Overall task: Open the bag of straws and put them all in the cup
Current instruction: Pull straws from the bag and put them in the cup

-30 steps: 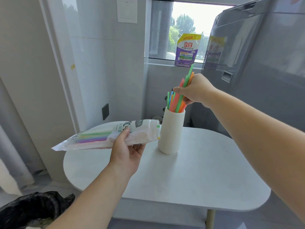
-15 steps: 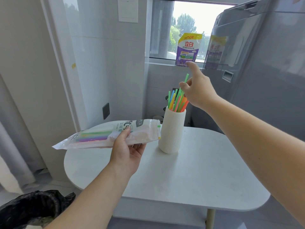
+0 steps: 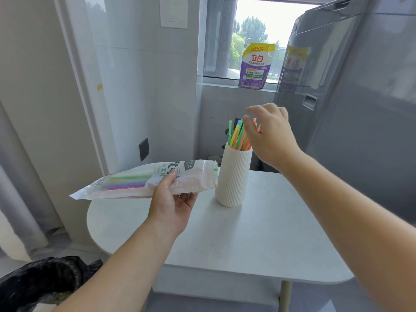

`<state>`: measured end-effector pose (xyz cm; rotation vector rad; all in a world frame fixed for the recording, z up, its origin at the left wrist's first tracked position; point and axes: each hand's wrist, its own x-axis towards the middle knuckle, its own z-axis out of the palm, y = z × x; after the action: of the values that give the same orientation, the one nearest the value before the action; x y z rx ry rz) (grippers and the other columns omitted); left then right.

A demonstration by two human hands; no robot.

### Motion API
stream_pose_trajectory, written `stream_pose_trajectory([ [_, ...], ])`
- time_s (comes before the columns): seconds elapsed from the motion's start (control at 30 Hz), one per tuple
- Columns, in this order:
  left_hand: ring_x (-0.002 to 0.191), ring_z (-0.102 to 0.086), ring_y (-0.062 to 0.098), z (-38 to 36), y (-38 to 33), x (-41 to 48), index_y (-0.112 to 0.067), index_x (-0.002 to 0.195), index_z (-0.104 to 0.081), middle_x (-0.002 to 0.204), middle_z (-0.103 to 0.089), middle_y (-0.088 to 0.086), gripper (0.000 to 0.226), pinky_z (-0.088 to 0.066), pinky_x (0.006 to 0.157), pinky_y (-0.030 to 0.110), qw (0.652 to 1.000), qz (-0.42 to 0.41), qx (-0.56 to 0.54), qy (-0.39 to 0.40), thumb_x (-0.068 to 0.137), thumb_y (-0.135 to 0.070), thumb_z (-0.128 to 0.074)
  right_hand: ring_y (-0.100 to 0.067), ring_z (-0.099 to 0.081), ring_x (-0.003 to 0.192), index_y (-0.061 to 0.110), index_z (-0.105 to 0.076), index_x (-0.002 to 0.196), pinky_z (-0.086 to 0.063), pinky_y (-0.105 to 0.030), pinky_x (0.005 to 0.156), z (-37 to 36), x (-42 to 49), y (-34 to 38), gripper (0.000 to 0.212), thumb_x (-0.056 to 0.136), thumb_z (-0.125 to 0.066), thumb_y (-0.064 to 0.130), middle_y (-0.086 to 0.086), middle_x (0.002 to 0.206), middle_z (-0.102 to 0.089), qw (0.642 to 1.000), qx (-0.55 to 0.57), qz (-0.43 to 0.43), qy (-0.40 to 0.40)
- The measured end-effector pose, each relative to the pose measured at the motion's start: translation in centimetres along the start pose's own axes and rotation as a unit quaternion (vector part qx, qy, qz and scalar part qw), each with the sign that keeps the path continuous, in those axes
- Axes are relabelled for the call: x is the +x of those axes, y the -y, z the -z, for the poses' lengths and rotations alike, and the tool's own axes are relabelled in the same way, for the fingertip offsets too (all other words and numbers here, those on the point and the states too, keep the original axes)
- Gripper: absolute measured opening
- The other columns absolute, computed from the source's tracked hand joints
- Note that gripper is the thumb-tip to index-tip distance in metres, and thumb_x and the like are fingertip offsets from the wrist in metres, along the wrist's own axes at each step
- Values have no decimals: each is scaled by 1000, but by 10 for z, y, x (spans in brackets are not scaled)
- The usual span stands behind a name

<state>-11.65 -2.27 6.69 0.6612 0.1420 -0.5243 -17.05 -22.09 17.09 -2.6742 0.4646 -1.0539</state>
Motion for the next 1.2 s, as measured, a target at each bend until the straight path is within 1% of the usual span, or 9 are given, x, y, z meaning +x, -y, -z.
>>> stream_pose_trajectory([
  [0.07,80,-75,17,1,0,1,-20,106,-67,85,-78,0,11,-62,71,30,1000,1,6,11,95,-20,-66,-25,-52,105,16,-66,106,-42,-35,87,0,-19,8,28,103,-44,32,-7,105,-61,993,100,-38,-51],
  [0.17,81,-76,16,2,0,2,-19,108,-68,90,-79,1,13,-63,69,29,999,-9,25,35,95,-19,-65,-24,-58,76,10,-59,89,-48,-38,70,-14,-57,18,38,104,-38,38,-9,87,-62,947,272,-168,1],
  [0.3,92,-75,18,0,4,0,-18,117,-70,104,-78,2,21,-61,73,32,987,-63,126,72,96,-19,-64,-29,-72,88,11,-56,121,-59,-43,82,-42,-92,25,50,105,-32,52,-17,107,-71,723,531,-422,131],
  [0.37,96,-75,19,-3,7,-3,-17,121,-69,107,-78,4,26,-59,74,33,972,-99,193,89,96,-17,-64,-33,-72,99,9,-58,124,-58,-43,84,-52,-99,24,54,104,-34,53,-19,113,-72,606,618,-484,128],
  [0.5,100,-75,18,-8,11,-9,-21,128,-66,112,-78,2,34,-61,79,35,954,-144,247,95,95,-13,-66,-35,-68,112,12,-57,132,-49,-48,105,-65,-108,25,47,104,-39,45,-14,126,-69,491,699,-514,76],
  [0.57,99,-75,17,-8,13,-10,-23,127,-66,111,-78,0,34,-61,82,36,952,-150,252,91,95,-12,-66,-36,-69,111,10,-56,131,-49,-49,105,-64,-110,27,41,105,-41,38,-15,125,-69,487,699,-520,62],
  [0.67,102,-75,19,-5,10,-9,-22,127,-66,112,-78,1,34,-60,83,38,956,-144,242,82,94,-14,-67,-35,-70,103,7,-60,113,-54,-50,97,-58,-111,29,29,106,-42,29,-16,115,-71,531,666,-520,61],
  [0.93,99,-74,19,8,1,4,-21,127,-65,113,-76,4,32,-61,70,32,987,-74,138,34,95,-19,-67,-18,-58,66,11,-69,102,-51,-30,64,-46,-116,14,19,99,-58,25,-9,89,-67,777,470,-395,140],
  [1.2,86,-75,16,10,2,6,-22,110,-68,93,-77,-1,15,-62,69,30,990,-57,124,38,95,-18,-67,-17,-63,63,2,-70,104,-54,-25,61,-35,-113,5,28,92,-71,27,-14,89,-70,766,509,-360,156],
])
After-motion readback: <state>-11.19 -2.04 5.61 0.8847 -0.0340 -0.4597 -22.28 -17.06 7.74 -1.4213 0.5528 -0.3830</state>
